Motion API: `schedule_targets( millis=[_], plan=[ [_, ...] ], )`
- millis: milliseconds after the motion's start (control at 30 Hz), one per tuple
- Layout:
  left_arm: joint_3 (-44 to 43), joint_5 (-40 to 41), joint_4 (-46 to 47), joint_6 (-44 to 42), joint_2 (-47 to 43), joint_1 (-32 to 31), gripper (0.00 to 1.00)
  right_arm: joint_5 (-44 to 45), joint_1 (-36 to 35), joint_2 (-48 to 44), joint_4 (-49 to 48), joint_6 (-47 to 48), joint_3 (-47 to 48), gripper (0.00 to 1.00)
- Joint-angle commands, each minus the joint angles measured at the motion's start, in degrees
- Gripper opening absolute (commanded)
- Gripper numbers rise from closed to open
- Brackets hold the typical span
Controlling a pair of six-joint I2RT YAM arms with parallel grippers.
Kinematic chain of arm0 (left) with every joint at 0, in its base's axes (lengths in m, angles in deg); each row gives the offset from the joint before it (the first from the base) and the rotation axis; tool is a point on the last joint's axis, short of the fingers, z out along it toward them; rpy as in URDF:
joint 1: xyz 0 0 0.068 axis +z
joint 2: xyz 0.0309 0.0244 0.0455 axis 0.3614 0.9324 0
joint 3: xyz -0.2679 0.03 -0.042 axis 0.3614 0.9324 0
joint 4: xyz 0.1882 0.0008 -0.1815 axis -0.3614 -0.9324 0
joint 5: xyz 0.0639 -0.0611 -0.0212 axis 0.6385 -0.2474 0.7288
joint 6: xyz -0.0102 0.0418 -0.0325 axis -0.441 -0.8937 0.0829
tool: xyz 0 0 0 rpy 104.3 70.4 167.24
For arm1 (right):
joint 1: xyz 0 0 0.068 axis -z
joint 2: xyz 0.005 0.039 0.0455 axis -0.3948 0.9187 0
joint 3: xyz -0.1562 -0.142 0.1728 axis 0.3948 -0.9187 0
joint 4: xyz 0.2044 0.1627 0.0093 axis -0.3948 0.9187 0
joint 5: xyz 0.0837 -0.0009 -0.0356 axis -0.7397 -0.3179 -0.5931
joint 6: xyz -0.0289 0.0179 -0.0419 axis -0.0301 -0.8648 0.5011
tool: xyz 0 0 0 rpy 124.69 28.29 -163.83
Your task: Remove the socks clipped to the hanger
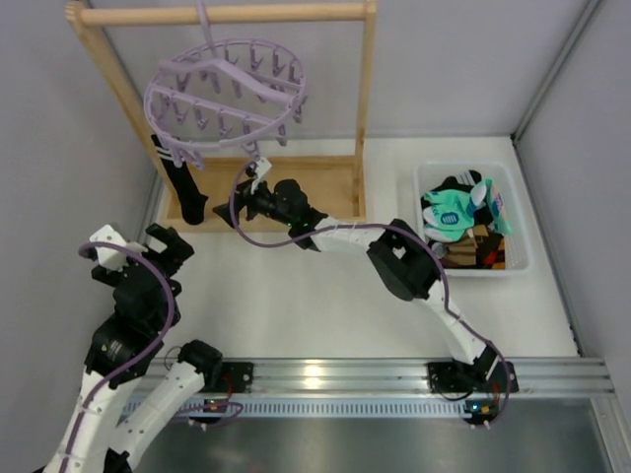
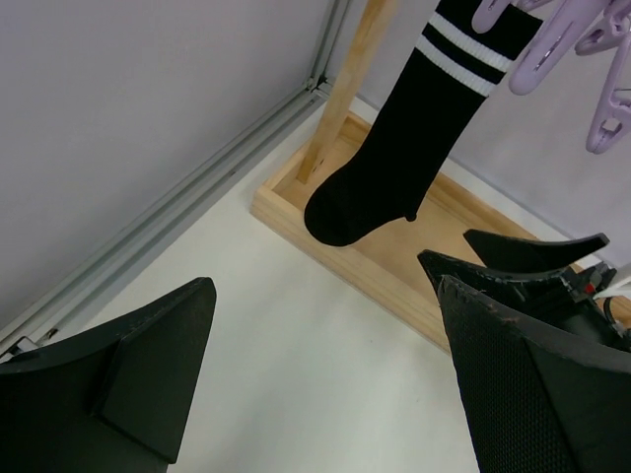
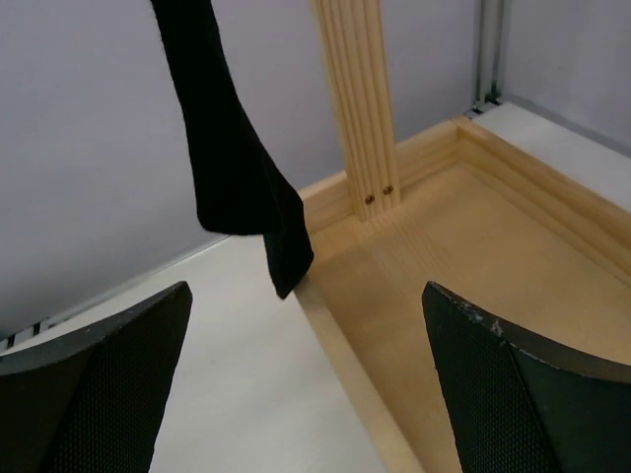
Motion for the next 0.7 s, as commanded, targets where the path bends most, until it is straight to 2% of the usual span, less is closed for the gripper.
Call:
schedule_targets(
  millis=[0, 200, 367, 567, 600, 633, 667],
  plan=[
    [0.63, -5.94, 2.13, 0.32, 0.95, 4.03, 0.98, -5.06, -1.43, 6.20, -0.05, 2.54, 10.49, 0.95],
    [1.42, -14.04, 3.97, -0.56, -0.01, 9.83, 0.98, -6.90, -3.10, 16.75, 3.74, 4.93, 29.11, 0.94],
    [1.69, -16.50, 4.42, -0.91, 0.08, 10.37, 0.98, -3.67, -4.24, 21.51, 2.78, 7.82, 35.81, 0.90],
    [2.04, -17.47, 4.68, -1.09, -0.63, 10.37, 0.98, 1.26, -4.33, 24.42, -3.71, 8.97, 39.07, 0.58],
    [2.04, -17.73, 4.68, -1.09, -0.72, 10.37, 0.98, 1.35, -4.33, 24.77, -4.33, 9.14, 39.42, 0.48],
    [2.04, -18.08, 4.77, -1.09, -0.72, 10.37, 0.98, 1.70, -4.42, 25.03, -4.60, 9.32, 39.77, 0.29],
    [2.04, -18.35, 4.77, -1.18, -0.63, 10.37, 0.98, 1.88, -4.51, 25.12, -5.04, 9.58, 39.95, 0.26]
  ],
)
